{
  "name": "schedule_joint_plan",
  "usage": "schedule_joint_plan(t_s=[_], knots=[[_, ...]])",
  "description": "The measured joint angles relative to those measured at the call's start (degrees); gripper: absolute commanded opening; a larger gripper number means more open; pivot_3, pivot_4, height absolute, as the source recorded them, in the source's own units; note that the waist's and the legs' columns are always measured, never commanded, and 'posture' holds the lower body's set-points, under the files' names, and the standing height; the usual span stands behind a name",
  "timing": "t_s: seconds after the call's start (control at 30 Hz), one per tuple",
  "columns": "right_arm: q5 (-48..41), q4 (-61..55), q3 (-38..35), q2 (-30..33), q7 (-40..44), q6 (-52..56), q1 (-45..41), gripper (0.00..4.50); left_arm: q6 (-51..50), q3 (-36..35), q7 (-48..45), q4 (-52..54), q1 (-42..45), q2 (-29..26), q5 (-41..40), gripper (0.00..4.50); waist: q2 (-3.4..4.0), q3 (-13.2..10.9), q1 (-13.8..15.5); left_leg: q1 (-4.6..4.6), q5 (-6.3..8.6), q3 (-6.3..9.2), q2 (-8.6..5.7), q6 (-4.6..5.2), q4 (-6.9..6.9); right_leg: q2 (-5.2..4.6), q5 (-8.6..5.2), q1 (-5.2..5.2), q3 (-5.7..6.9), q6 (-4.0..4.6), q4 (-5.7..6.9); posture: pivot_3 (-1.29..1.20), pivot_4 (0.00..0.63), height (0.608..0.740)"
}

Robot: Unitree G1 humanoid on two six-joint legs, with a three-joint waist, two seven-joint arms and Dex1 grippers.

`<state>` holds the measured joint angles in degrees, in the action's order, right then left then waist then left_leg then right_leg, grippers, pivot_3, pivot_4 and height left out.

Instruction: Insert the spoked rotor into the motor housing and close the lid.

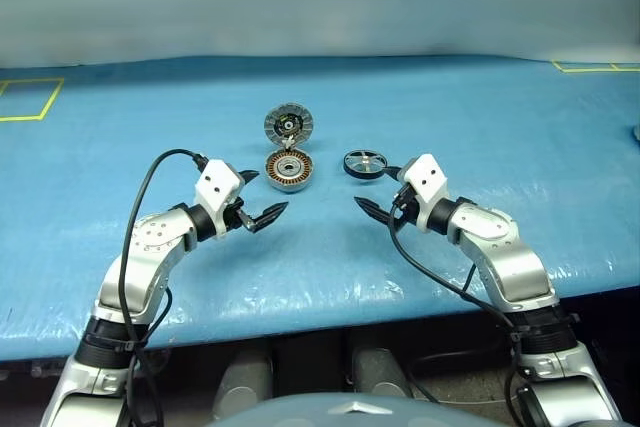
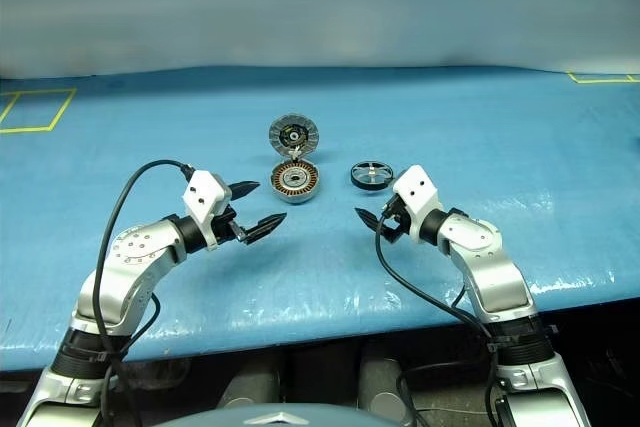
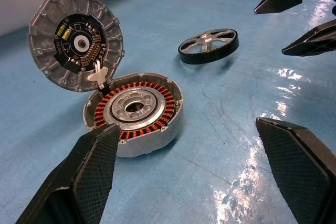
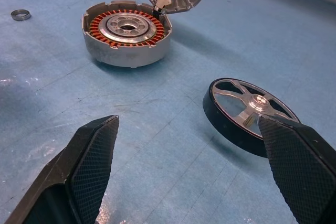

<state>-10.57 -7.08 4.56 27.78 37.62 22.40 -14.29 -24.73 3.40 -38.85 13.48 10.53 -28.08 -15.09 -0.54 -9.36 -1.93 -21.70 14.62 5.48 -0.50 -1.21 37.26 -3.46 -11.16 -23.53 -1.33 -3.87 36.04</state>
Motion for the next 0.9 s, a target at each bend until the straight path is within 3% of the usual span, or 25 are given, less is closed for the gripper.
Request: schedule_joint_plan(t_s=[0.9], knots=[[1.3,0.0,0.2,-0.1,-0.2,0.1,0.0,4.47,-0.1,0.0,0.1,-1.1,0.1,0.0,0.7,4.50,0.00,0.0,0.0,0.00,0.00,0.00,0.00,0.00,0.00,0.00,0.00,0.00,0.00,0.00,0.00,0.00,0.150,0.740]])
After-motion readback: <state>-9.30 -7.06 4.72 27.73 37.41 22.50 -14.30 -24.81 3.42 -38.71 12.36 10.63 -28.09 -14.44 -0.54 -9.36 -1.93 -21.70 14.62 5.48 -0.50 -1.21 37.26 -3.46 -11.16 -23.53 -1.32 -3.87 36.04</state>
